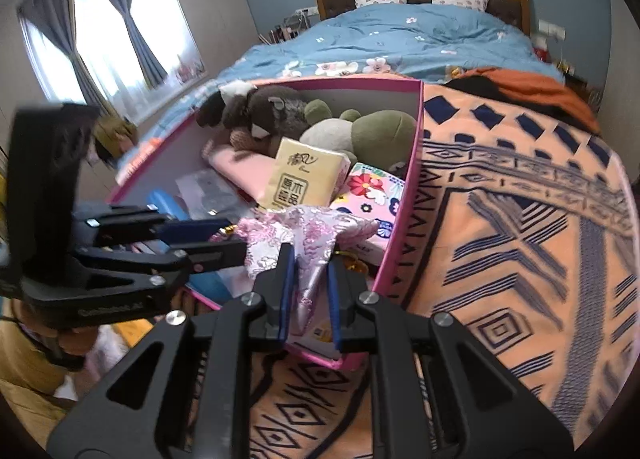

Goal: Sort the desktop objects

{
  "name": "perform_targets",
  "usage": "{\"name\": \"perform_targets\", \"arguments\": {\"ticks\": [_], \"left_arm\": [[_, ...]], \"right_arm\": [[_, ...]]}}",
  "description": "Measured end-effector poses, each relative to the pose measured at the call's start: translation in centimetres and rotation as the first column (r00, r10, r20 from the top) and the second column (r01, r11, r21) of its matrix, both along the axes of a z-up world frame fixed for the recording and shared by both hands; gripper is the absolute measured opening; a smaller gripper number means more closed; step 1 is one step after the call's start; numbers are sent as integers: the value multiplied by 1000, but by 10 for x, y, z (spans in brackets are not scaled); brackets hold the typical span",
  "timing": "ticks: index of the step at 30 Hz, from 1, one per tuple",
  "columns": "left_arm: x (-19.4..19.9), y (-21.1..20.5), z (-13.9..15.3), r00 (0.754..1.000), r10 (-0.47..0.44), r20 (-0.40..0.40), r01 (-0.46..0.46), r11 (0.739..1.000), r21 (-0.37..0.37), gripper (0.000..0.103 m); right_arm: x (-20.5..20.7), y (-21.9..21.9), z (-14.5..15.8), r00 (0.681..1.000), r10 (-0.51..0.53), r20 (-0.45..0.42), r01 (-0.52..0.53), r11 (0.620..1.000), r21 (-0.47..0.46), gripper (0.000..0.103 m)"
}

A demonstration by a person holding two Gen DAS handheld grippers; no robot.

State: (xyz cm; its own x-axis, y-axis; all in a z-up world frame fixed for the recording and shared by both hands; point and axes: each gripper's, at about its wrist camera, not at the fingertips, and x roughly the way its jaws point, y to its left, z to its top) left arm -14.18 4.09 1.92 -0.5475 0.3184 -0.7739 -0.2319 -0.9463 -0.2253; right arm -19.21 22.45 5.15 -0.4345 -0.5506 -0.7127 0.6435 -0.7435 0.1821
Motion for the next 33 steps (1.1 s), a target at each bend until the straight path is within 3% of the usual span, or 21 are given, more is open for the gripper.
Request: {"name": "perform_targets", "arguments": {"ticks": [6, 7, 10, 18, 23, 26, 33], "left_arm": [[4, -4, 3, 1000, 4, -12, -4, 1000, -7, 29], [6, -5, 4, 1000, 0, -17, 0, 1000, -7, 29], [7, -6, 5, 1000, -6, -20, 6, 1000, -6, 29], [5, -1, 4, 1000, -23, -18, 23, 1000, -5, 29], [4, 2, 4, 999, -30, -22, 30, 1000, -8, 30], [7, 0, 6, 999, -25, -33, 25, 1000, 2, 38], [41, -2, 31, 985, -10, -171, 3, 999, -44, 43]], "right_arm": [[6, -2, 2, 1000, 0, -19, 1, 999, 48, 26], [7, 0, 4, 1000, -5, -25, 6, 999, 44, 33], [14, 3, 10, 998, -17, -53, 19, 999, 44, 43], [27, -5, 21, 994, 8, -112, -8, 1000, -2, 44], [22, -14, 12, 997, 34, -76, -33, 999, 10, 44], [15, -11, 3, 999, 6, -41, -5, 1000, 14, 44], [26, 10, 12, 998, -29, -64, 25, 998, -52, 43]]}}
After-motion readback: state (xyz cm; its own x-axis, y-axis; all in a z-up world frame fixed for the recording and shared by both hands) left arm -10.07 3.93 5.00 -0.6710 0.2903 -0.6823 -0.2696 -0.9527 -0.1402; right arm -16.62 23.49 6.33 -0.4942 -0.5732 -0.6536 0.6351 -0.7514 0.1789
